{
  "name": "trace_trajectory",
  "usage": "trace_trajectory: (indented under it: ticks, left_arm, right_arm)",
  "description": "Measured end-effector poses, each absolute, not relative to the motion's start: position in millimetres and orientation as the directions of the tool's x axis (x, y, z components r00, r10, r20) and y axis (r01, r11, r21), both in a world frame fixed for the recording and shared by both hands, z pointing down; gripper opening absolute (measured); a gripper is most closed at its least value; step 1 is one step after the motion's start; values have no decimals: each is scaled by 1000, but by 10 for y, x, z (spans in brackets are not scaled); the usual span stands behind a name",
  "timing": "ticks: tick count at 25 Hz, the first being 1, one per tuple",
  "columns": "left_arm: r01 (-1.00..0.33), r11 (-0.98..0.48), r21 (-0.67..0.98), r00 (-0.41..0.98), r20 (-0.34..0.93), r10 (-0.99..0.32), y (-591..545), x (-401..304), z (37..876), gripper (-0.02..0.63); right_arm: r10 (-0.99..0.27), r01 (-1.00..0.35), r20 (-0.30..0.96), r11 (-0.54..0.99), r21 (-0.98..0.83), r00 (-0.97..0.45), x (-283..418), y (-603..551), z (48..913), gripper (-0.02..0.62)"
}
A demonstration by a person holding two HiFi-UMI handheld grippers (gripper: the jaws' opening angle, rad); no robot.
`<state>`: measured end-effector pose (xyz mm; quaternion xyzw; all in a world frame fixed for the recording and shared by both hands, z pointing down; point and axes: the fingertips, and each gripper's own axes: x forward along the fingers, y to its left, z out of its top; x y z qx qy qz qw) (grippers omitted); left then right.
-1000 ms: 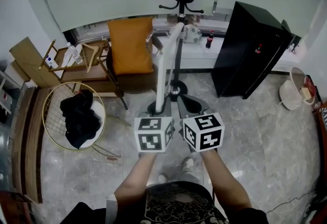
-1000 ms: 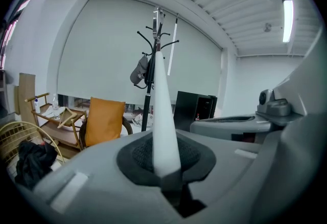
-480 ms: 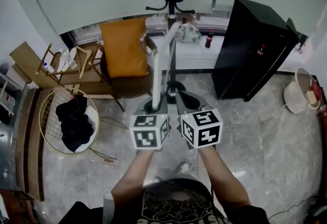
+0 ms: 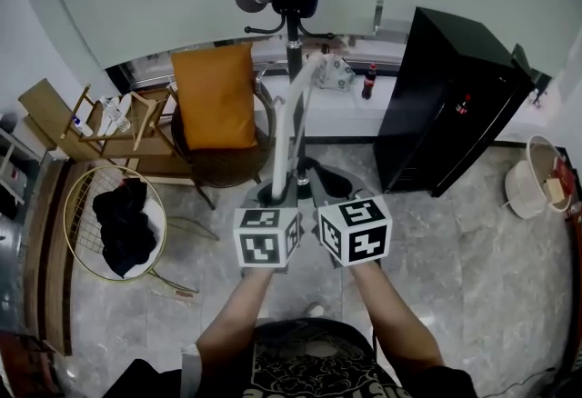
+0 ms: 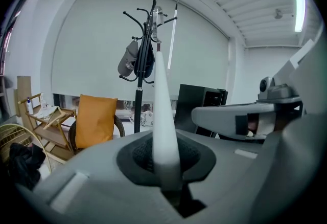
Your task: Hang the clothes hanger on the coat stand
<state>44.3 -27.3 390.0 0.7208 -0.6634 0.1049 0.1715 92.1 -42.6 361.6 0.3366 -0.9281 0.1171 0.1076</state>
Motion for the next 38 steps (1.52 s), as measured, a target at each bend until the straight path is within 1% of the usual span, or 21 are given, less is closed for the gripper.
trace_trajectory:
  ticks: [7,16,38]
  left_arm:
    - [-993,-75,92,105,384,-917,-490,598,3931,44]
    - [-988,-110,104,143,398,-906,-683,584,4012,44]
    - [-942,-308,132,334,444,-831,-1681,-47,4184,44]
  right_arm:
    - [-602,-651,276,746,-142,-749,1062,-672,3631,0]
    - [-614,-664,288,738,-119,-735,1010,-843,3654,0]
    - [-743,-807,334,578,-119,-581,408,-1765,3710,0]
